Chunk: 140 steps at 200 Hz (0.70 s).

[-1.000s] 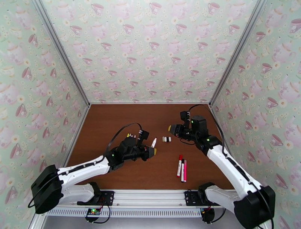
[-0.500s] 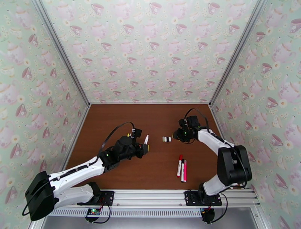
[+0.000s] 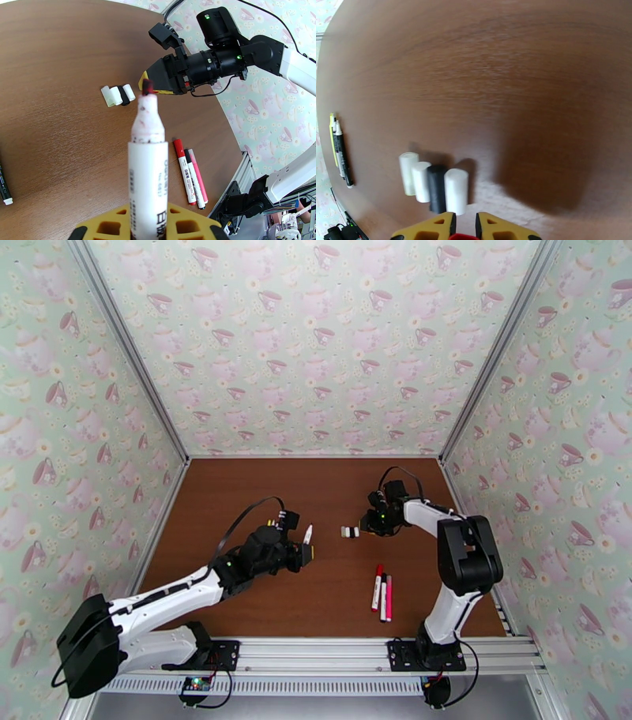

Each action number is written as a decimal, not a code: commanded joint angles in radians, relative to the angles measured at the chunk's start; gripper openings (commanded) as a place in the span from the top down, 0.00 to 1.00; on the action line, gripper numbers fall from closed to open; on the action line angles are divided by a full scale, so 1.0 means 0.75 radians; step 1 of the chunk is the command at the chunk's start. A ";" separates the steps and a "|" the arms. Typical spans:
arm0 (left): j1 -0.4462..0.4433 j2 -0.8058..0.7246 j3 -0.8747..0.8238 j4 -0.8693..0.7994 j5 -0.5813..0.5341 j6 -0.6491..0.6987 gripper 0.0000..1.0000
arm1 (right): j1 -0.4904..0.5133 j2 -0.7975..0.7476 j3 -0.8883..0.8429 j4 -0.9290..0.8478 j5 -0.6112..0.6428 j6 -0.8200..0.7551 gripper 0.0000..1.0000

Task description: Open the pen caps

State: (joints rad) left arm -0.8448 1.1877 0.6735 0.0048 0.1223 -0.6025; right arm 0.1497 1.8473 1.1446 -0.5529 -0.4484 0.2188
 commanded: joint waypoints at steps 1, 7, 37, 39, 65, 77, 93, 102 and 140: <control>0.003 0.023 -0.021 0.034 0.025 -0.018 0.98 | -0.009 0.041 0.058 -0.036 0.016 -0.042 0.77; 0.003 0.027 -0.021 0.037 0.027 -0.018 0.98 | -0.009 0.051 0.064 -0.042 0.015 -0.047 0.77; 0.001 0.033 -0.019 0.035 0.031 -0.016 0.97 | -0.009 0.088 0.083 -0.052 0.008 -0.055 0.76; 0.001 0.034 -0.020 0.035 0.031 -0.017 0.97 | -0.009 0.090 0.085 -0.055 0.007 -0.056 0.76; 0.001 0.034 -0.022 0.035 0.029 -0.021 0.97 | -0.009 0.111 0.093 -0.061 0.007 -0.065 0.72; 0.001 0.035 -0.023 0.039 0.027 -0.021 0.98 | -0.010 0.115 0.092 -0.055 0.001 -0.064 0.72; 0.000 0.041 -0.019 0.040 0.031 -0.022 0.98 | -0.009 0.113 0.092 -0.052 -0.009 -0.062 0.70; 0.003 0.044 -0.017 0.039 0.031 -0.022 0.97 | -0.009 0.111 0.091 -0.050 -0.010 -0.058 0.69; -0.004 0.051 -0.016 0.039 0.031 -0.022 0.97 | -0.009 0.079 0.078 -0.037 -0.026 -0.046 0.69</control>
State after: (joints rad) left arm -0.8448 1.2137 0.6735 0.0120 0.1265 -0.6067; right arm 0.1482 1.9167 1.1896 -0.5785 -0.4511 0.1932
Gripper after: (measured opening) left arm 0.195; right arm 0.312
